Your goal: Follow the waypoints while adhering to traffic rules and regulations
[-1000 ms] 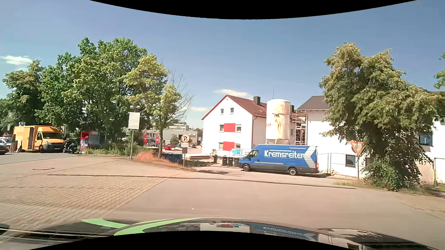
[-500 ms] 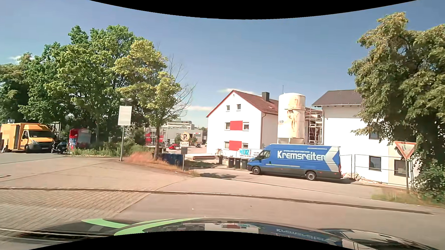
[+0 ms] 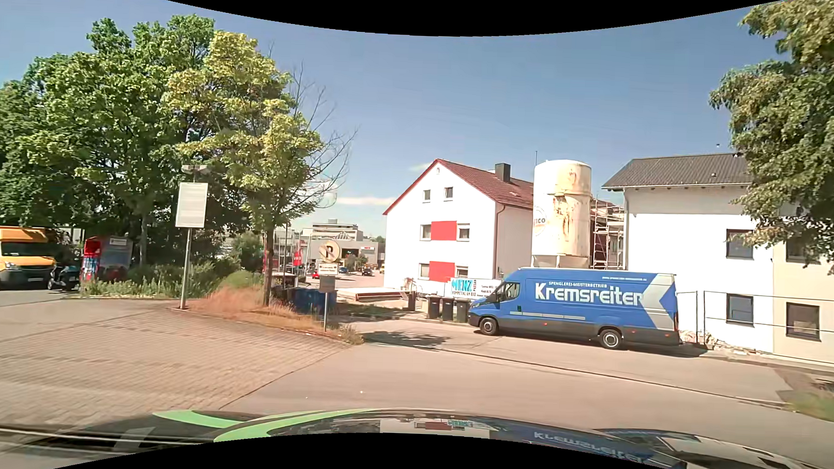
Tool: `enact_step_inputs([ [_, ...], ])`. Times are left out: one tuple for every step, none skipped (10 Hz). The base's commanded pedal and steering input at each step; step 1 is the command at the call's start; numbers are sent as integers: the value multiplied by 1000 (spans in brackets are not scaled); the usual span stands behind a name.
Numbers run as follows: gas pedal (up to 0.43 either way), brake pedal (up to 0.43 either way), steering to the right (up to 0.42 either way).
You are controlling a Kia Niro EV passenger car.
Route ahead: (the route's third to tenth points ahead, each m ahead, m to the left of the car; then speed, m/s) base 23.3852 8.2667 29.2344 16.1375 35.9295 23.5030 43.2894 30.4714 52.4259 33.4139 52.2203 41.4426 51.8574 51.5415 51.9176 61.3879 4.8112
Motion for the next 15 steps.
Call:
enact_step_inputs([
  [0,213,9],
  [0,220,10],
  [0,226,9],
  [0,232,10],
  [0,232,15],
  [0,238,21],
  [0,250,27],
  [0,250,30],
  [0,250,29],
  [0,250,28],
  [0,250,28],
  [0,256,27],
  [0,262,26],
  [0,268,26],
  [0,268,26],
])
